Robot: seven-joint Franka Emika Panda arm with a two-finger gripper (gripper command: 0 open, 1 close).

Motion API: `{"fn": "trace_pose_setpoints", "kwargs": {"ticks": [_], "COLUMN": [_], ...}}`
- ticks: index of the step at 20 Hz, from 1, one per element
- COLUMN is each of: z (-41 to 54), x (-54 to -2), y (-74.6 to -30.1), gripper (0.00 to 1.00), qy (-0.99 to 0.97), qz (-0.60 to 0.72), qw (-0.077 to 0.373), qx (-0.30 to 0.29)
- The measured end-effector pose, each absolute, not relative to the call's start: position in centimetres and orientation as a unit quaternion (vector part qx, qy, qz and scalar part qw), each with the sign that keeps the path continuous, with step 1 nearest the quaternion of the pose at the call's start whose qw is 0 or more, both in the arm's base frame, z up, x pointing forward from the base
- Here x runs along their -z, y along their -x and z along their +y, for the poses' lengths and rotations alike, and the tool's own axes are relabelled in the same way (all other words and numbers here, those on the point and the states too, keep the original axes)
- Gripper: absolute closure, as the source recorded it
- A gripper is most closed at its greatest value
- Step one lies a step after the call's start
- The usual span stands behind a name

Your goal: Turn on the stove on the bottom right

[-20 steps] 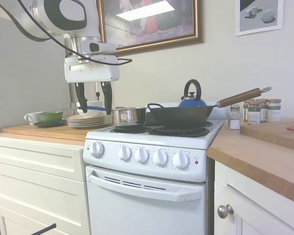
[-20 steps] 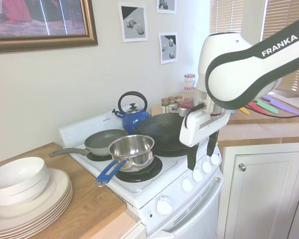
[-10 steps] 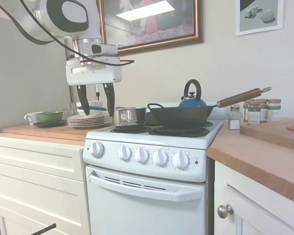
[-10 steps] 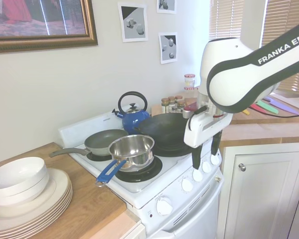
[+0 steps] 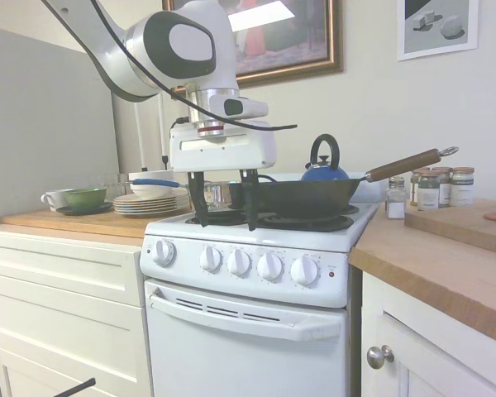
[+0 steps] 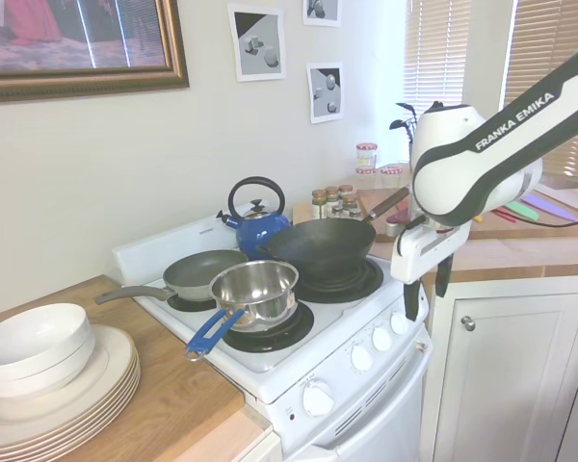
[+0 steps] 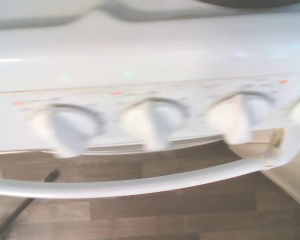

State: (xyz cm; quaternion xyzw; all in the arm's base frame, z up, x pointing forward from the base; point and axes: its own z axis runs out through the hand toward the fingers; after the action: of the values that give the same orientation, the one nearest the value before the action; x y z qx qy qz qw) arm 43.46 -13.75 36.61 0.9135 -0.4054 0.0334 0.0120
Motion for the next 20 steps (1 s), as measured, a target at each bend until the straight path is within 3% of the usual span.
{"fn": "trace_pose_setpoints", "kwargs": {"ticks": [3,4,20], "z": [-16.4,-17.2,-20.1], "x": [-35.6,-35.2,-32.3], "y": [-44.1,-44.3,-46.3], "gripper": [0.00,1.00,1.00], "qy": [-0.916,-0.917,-0.923], "qz": [-0.399,-0.397,-0.383], "qw": [0.015,0.016,0.035], "qx": [-0.023,-0.019,-0.015]}}
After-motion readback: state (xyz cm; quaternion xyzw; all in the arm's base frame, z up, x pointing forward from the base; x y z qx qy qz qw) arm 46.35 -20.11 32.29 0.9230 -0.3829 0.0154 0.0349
